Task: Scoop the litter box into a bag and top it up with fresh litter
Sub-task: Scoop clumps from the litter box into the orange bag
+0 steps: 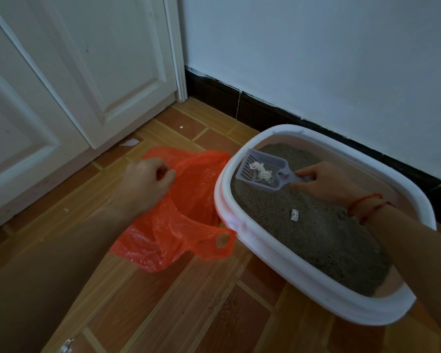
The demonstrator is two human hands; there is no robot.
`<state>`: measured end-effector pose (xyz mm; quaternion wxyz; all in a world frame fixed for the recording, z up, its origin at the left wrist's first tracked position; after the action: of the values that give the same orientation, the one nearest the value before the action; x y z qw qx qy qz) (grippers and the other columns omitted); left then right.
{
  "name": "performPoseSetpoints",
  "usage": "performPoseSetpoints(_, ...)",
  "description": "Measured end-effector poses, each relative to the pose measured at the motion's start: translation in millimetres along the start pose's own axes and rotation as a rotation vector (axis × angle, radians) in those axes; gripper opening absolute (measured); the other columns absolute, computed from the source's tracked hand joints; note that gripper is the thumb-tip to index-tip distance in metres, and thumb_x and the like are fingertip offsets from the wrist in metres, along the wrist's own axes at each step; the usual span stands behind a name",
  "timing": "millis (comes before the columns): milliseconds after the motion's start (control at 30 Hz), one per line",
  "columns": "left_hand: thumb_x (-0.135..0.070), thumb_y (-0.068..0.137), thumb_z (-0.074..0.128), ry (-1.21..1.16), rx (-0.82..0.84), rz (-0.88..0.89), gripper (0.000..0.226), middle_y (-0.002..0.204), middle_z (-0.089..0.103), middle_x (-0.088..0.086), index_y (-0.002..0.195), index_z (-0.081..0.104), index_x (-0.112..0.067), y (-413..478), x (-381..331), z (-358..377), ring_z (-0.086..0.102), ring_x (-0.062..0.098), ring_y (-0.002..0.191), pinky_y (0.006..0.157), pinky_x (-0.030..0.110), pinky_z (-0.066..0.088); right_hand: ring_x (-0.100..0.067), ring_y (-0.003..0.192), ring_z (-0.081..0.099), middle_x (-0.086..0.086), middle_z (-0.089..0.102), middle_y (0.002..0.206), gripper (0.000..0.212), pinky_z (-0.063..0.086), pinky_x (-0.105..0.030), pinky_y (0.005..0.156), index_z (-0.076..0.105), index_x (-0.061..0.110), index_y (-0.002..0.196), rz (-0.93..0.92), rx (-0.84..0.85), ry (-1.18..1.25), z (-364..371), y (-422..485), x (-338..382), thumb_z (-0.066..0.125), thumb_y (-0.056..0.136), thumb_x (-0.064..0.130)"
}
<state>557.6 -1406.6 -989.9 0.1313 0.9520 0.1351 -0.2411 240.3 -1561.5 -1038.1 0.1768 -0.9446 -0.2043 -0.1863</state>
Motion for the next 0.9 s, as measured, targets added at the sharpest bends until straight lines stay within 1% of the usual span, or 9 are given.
performPoseSetpoints(233, -0.028, 0.096, 0.058, -0.054, -0.027, -0.046, 0.022, 0.085, 0.067, 0.000, 0.090, 0.069, -0.011, 1.1, 5.1, -2.0, 0.062, 0.014, 0.079, 0.071, 0.031, 0.052, -0.003, 0.055, 0.049, 0.016, 0.056, 0.067, 0.031, 0.033, -0.013, 0.051, 0.067, 0.026, 0.118, -0.099, 0.045, -0.034, -2.7, 0.9, 48.9, 0.064, 0.089, 0.037)
performPoseSetpoints(333, -0.029, 0.097, 0.058, -0.089, -0.057, -0.079, 0.021, 0.085, 0.067, -0.002, 0.091, 0.069, -0.012, 4.8, 10.5, -4.4, 0.061, 0.010, 0.079, 0.066, 0.022, 0.047, -0.010, 0.061, 0.058, 0.010, 0.064, 0.074, 0.025, 0.041, -0.016, 0.053, 0.071, 0.024, 0.110, -0.146, 0.100, -0.110, 0.6, 8.5, 78.2, 0.065, 0.089, 0.035)
performPoseSetpoints(467, -0.027, 0.093, 0.060, -0.110, -0.162, -0.097, 0.018, 0.081, 0.068, -0.003, 0.084, 0.068, -0.013, 9.6, 16.1, -12.9, 0.062, 0.014, 0.076, 0.071, 0.030, 0.045, -0.013, 0.065, 0.062, 0.003, 0.067, 0.077, 0.024, 0.054, -0.027, 0.062, 0.075, 0.019, 0.102, -0.253, 0.144, -0.325, 11.7, 22.5, 128.7, 0.062, 0.089, 0.034)
performPoseSetpoints(533, -0.024, 0.091, 0.062, -0.111, -0.203, -0.081, 0.016, 0.079, 0.067, -0.004, 0.081, 0.067, -0.014, 11.5, 16.3, -15.3, 0.060, 0.014, 0.074, 0.071, 0.029, 0.043, -0.015, 0.064, 0.061, 0.000, 0.067, 0.077, 0.025, 0.055, -0.030, 0.064, 0.074, 0.016, 0.103, -0.273, 0.144, -0.402, 20.1, 31.2, 149.5, 0.060, 0.090, 0.032)
performPoseSetpoints(633, -0.022, 0.091, 0.064, -0.131, -0.199, -0.070, 0.013, 0.076, 0.063, -0.008, 0.079, 0.066, -0.016, 10.4, 17.9, -12.1, 0.058, 0.011, 0.072, 0.069, 0.026, 0.042, -0.007, 0.057, 0.049, 0.005, 0.061, 0.077, 0.020, 0.041, -0.023, 0.052, 0.072, 0.022, 0.102, -0.321, 0.039, -0.420, 33.8, 45.4, 178.4, 0.061, 0.086, 0.028)
performPoseSetpoints(667, -0.022, 0.091, 0.064, -0.131, -0.193, -0.061, 0.013, 0.076, 0.062, -0.008, 0.079, 0.065, -0.016, 10.1, 17.8, -11.1, 0.058, 0.011, 0.072, 0.068, 0.025, 0.040, -0.008, 0.058, 0.050, 0.005, 0.062, 0.078, 0.018, 0.038, -0.022, 0.052, 0.072, 0.022, 0.099, -0.337, -0.015, -0.431, 38.5, 47.7, 186.5, 0.060, 0.086, 0.027)
performPoseSetpoints(733, -0.020, 0.091, 0.064, -0.122, -0.180, -0.043, 0.013, 0.075, 0.061, -0.009, 0.079, 0.065, -0.016, 7.9, 18.1, -11.2, 0.058, 0.011, 0.072, 0.067, 0.023, 0.039, -0.017, 0.071, 0.061, 0.001, 0.066, 0.084, 0.018, 0.039, -0.027, 0.061, 0.070, 0.022, 0.096, -0.370, -0.151, -0.489, 47.5, 45.0, 200.8, 0.055, 0.087, 0.024)
performPoseSetpoints(800, -0.018, 0.091, 0.064, -0.131, -0.179, -0.027, 0.013, 0.075, 0.062, -0.008, 0.079, 0.066, -0.013, 4.9, 19.3, -12.8, 0.058, 0.010, 0.071, 0.068, 0.024, 0.042, -0.027, 0.085, 0.064, -0.003, 0.067, 0.089, 0.017, 0.041, -0.036, 0.077, 0.067, 0.021, 0.094, -0.382, -0.269, -0.522, 51.8, 35.1, 210.4, 0.052, 0.088, 0.019)
performPoseSetpoints(900, -0.017, 0.092, 0.063, -0.143, -0.177, -0.021, 0.013, 0.077, 0.064, -0.007, 0.081, 0.067, -0.011, 1.9, 20.7, -13.6, 0.058, 0.009, 0.072, 0.068, 0.022, 0.044, -0.029, 0.086, 0.063, -0.004, 0.067, 0.082, 0.018, 0.037, -0.042, 0.091, 0.067, 0.021, 0.087, -0.389, -0.347, -0.526, 51.3, 27.3, 213.7, 0.050, 0.088, 0.014)
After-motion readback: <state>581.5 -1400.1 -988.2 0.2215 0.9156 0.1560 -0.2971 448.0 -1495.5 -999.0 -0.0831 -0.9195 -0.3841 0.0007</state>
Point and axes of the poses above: each hand's wrist, its own y-axis towards the middle knuckle, its own z-axis out of the palm, x = y × z, the point moved 10 cm from there along y, towards the middle knuckle
